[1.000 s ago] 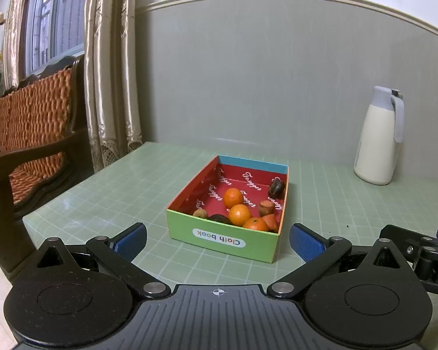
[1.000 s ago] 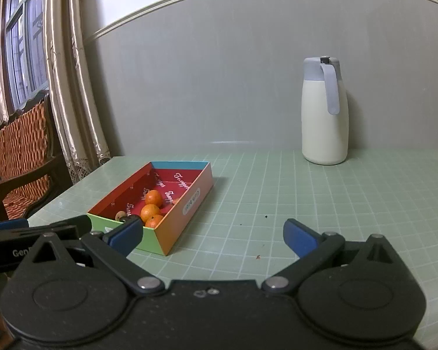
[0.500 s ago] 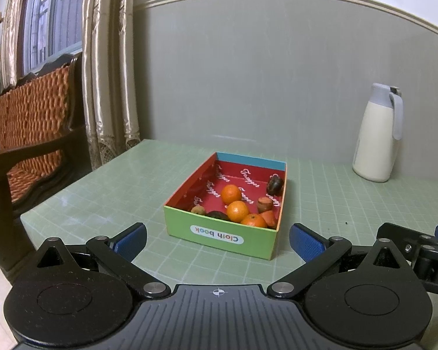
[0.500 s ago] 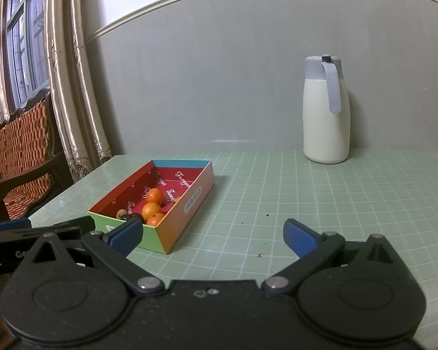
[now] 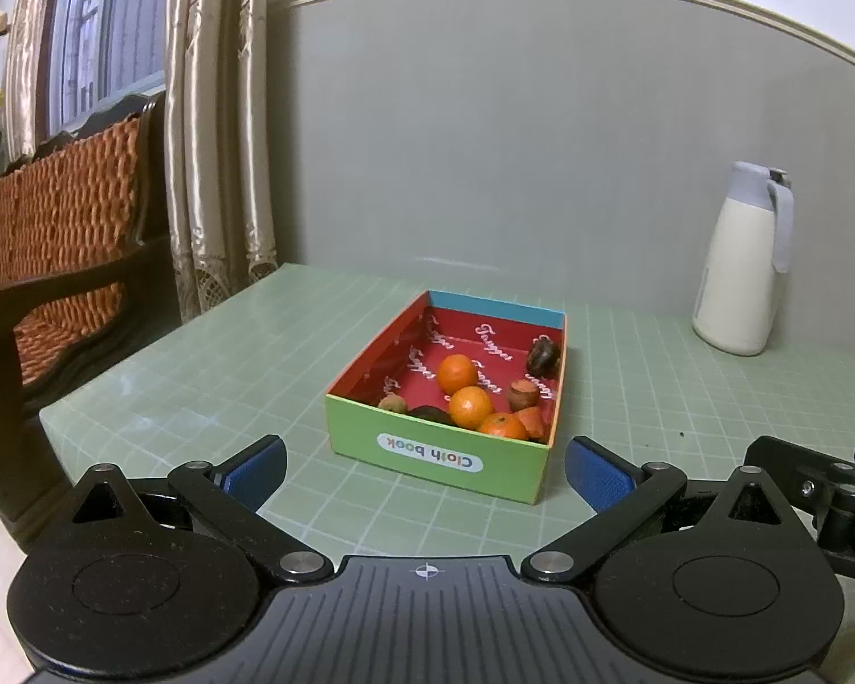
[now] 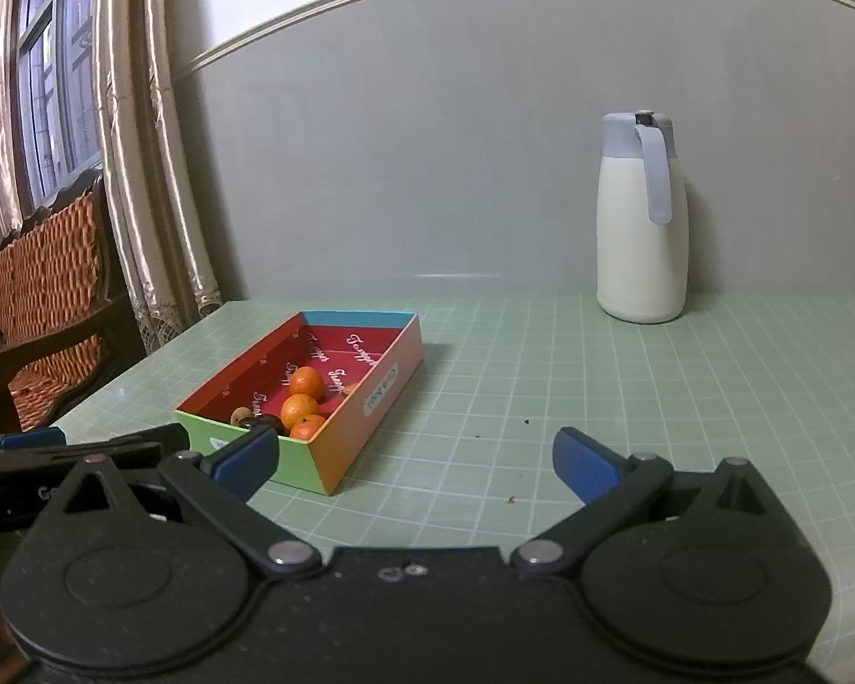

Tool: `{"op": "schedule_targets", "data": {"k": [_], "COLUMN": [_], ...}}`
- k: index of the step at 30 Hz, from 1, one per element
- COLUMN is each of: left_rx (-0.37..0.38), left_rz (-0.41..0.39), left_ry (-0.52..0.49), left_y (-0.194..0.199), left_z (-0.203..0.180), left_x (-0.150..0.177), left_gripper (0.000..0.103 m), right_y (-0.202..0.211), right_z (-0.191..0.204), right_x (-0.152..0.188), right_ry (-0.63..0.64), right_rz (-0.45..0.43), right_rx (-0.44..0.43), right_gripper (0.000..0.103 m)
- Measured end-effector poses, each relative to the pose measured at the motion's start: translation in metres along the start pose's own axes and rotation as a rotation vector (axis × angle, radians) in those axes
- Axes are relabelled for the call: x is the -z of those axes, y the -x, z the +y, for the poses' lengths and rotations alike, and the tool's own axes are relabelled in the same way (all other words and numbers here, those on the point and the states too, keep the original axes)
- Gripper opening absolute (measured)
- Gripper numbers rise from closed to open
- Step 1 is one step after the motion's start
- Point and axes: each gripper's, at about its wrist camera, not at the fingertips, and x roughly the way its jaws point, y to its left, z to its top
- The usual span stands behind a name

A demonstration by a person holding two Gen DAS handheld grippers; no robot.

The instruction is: Organize fruits

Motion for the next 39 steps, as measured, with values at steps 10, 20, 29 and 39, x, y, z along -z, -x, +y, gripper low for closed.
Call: {"op": "schedule_targets", "data": {"k": [10,20,29,39], "left_rx": [-0.012,-0.024,-0.032,-0.011], "left_rz": [-0.005,-0.014,-0.018,-0.041], "left_ry": [-0.012,-0.016,-0.022,-0.010], "left_y": [-0.001,0.001,-0.002,-0.006], "left_z": [-0.001,0.001,0.004,0.004], "left_x": [0.000,-0.002,-0.001,-0.005], "left_gripper": [0.103,0.103,0.103,0.103], "right_y": [0.000,-0.001,-0.007,-0.017], "right_z": [0.002,0.007,0.011,0.008], "right_x": [-0.002,-0.006,-0.005,-0.006], "right_ry": [0.009,0.027,0.046,0.031], "right_rz": [-0.006,-0.008,0.000,0.002], "right_rx": [-0.002,-0.004,-0.005,-0.021], "right_gripper": [0.103,0.103,0.103,0.103]}}
